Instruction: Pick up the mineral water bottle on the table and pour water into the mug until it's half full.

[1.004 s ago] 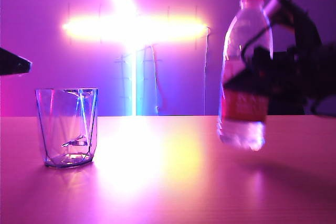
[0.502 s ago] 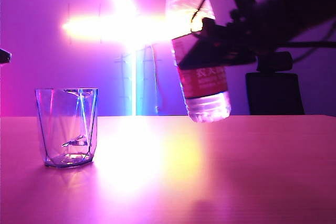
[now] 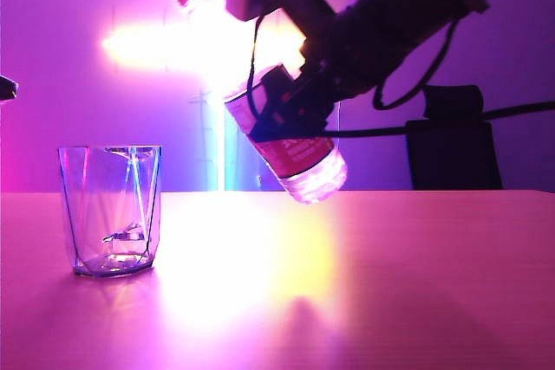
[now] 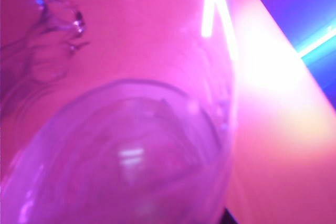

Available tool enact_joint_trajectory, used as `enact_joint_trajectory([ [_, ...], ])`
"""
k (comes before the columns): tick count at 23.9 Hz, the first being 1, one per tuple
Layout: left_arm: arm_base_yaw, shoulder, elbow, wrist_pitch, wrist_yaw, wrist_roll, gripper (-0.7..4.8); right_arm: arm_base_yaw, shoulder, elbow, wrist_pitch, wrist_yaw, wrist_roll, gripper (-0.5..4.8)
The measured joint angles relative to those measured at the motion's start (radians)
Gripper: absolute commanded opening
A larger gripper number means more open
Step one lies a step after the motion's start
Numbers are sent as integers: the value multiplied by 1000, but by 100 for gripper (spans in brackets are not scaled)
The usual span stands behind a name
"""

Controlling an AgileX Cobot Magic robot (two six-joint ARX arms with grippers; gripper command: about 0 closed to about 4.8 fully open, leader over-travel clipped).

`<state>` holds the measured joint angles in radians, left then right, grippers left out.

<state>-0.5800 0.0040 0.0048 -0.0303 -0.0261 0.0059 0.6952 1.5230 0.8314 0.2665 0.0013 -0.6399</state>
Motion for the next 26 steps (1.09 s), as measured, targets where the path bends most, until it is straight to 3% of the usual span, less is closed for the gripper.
enact_joint_trajectory([
  [13, 1, 0, 0, 0, 0, 0, -2, 58, 152, 145, -4, 219, -343, 260],
  [26, 1, 0, 0, 0, 0, 0, -2, 63, 159, 146, 44, 296, -575, 260],
])
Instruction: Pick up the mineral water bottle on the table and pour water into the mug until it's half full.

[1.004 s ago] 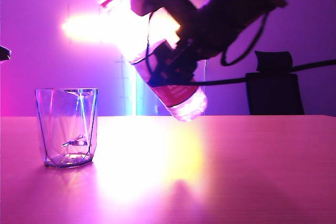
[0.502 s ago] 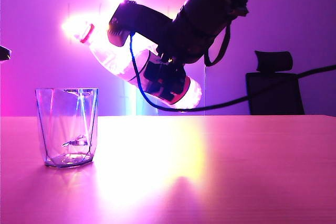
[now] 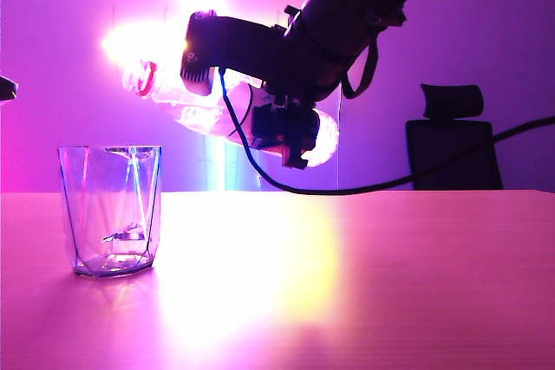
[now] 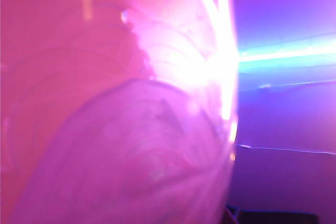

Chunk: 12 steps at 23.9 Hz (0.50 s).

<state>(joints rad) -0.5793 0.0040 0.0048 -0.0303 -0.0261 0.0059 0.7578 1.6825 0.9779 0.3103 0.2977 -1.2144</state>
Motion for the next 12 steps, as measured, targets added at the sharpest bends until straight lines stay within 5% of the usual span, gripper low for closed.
enact_joint_trajectory([
  [12, 0, 0, 0, 0, 0, 0, -2, 0, 40, 13, 54, 17, -148, 260],
])
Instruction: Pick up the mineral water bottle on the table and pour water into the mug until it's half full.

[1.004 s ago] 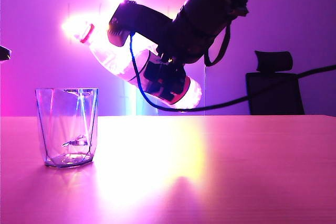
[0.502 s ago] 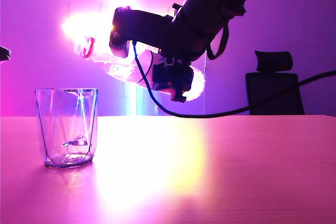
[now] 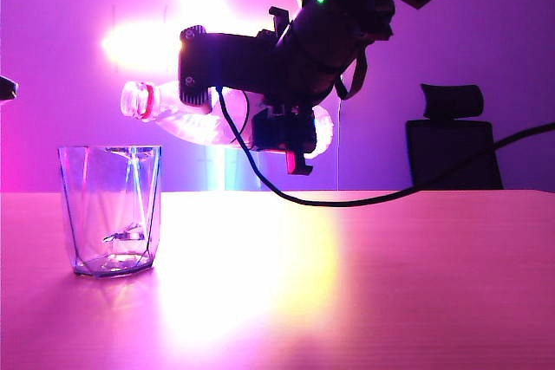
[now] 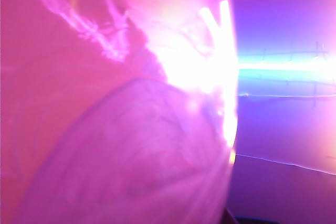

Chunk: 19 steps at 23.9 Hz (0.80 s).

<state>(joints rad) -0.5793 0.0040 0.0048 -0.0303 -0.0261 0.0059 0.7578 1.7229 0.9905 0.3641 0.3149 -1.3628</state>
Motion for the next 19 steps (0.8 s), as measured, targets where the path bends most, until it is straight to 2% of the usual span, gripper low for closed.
enact_joint_trajectory([
  [12, 0, 0, 0, 0, 0, 0, -2, 0, 0, 0, 33, 29, -136, 260],
  [19, 0, 0, 0, 0, 0, 0, -2, 0, 0, 0, 34, 97, -168, 260],
])
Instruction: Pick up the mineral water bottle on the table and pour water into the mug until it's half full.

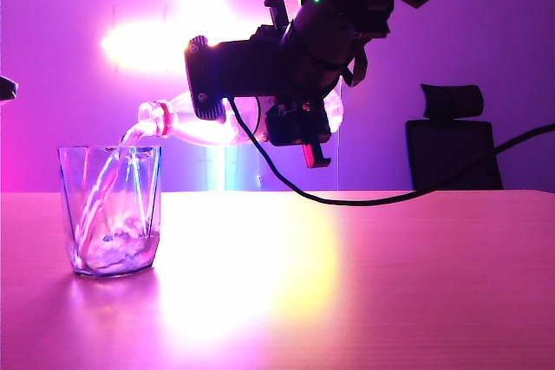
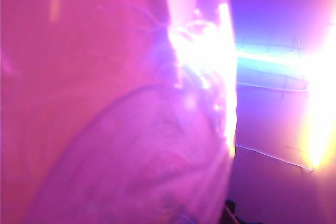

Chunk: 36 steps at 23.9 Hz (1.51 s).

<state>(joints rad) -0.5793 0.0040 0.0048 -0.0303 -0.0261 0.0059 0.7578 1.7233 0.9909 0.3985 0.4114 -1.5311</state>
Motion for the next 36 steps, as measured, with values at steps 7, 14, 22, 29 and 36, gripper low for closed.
enact_joint_trajectory([
  [7, 0, 0, 0, 0, 0, 0, -2, 0, 0, 0, 0, 8, 0, 260],
  [14, 0, 0, 0, 0, 0, 0, -2, 0, 0, 0, 2, 8, -25, 260],
  [22, 0, 0, 0, 0, 0, 0, -2, 0, 0, 0, 10, 12, -27, 260],
  [29, 0, 0, 0, 0, 0, 0, -2, 0, 0, 0, 33, 13, -45, 260],
  [36, 0, 0, 0, 0, 0, 0, -2, 0, 0, 0, 34, 13, -45, 260],
])
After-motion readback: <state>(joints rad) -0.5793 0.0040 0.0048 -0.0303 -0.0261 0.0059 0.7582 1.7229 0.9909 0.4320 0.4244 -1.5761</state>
